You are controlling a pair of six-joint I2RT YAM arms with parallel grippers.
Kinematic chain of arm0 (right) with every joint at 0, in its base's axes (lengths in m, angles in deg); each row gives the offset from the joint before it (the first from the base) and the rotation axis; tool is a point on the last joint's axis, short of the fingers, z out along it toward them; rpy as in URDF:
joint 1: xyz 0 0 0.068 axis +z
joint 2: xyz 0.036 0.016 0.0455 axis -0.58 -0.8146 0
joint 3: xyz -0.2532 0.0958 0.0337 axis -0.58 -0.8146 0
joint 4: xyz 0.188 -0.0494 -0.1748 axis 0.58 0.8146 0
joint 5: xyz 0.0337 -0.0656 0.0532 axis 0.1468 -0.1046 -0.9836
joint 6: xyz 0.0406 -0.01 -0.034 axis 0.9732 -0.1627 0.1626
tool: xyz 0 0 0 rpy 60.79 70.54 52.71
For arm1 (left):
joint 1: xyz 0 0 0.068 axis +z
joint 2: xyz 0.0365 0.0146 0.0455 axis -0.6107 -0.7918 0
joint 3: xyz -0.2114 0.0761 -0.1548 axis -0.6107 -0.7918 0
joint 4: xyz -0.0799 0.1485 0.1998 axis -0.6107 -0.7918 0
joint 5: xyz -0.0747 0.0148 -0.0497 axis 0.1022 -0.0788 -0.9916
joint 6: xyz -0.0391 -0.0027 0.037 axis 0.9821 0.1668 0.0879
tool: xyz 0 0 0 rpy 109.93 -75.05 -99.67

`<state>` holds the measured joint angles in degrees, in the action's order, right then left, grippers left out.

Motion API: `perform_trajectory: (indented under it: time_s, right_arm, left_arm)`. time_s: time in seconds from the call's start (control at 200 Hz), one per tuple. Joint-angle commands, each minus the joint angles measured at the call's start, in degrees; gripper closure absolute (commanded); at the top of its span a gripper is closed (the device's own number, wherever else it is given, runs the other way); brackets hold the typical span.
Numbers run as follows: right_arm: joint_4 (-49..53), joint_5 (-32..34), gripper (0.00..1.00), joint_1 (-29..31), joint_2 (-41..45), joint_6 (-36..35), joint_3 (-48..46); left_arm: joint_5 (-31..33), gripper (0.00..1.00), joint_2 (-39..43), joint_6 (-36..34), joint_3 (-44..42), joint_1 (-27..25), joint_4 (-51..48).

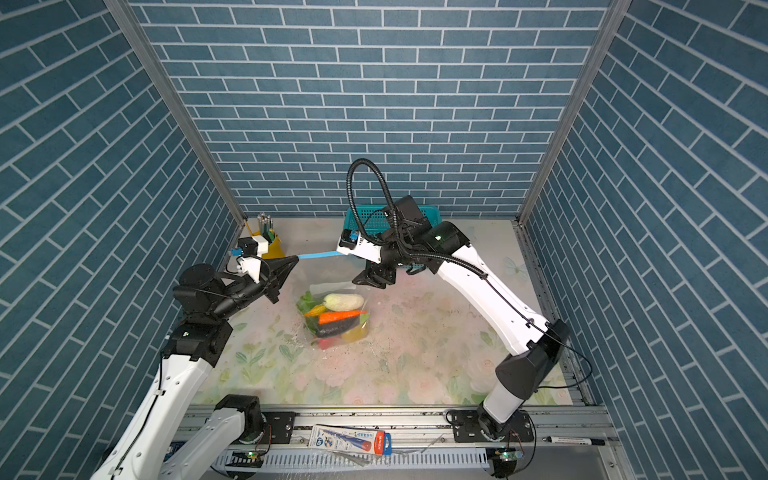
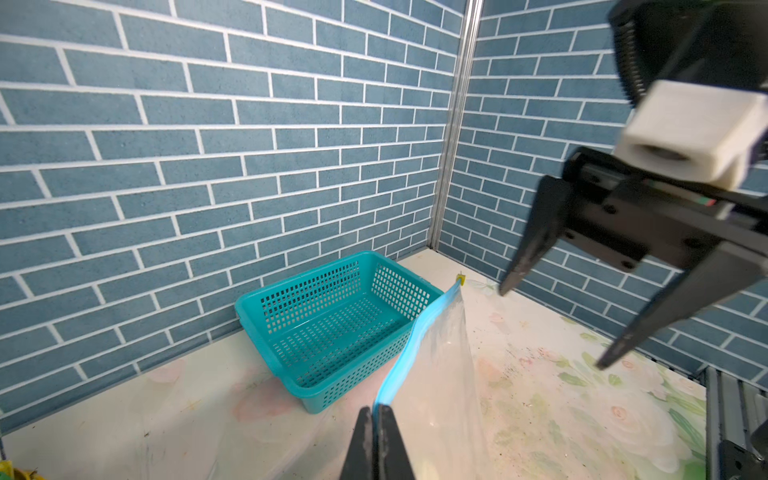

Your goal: Place the food in the zip-top bag and seal the zipper

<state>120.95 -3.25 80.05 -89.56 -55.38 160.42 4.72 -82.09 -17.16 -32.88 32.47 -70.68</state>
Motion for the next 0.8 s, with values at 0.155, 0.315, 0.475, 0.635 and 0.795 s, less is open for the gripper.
perform_trajectory:
  time_s: [0.155,0.315,0.475,0.635,0.795]
  right_arm:
    - [-1.4,0.0,0.01,1.4,-7.9,1.9,8.5]
    - [3.1,-4.1,0.27,2.3,-11.6,0.8,14.9]
    - [12.5,-9.4,1.0,3.9,-14.4,5.5,22.6]
    - [9.5,-7.4,1.0,9.3,-8.1,14.8,12.4]
    - [-0.9,0.3,1.0,15.8,0.5,27.6,1.6]
  left_arm:
    - [-4.4,1.0,3.7,-1.7,-0.6,-0.4,0.6]
    - [-4.1,1.0,5.6,-2.3,-1.6,-0.3,-0.4]
    - [-2.2,1.0,6.3,-4.0,-1.2,-0.4,-2.9]
    - [-0.7,0.92,7.4,-5.3,-0.7,-0.4,-5.1]
    - [4.0,0.53,9.3,-2.4,-1.9,-0.4,-2.9]
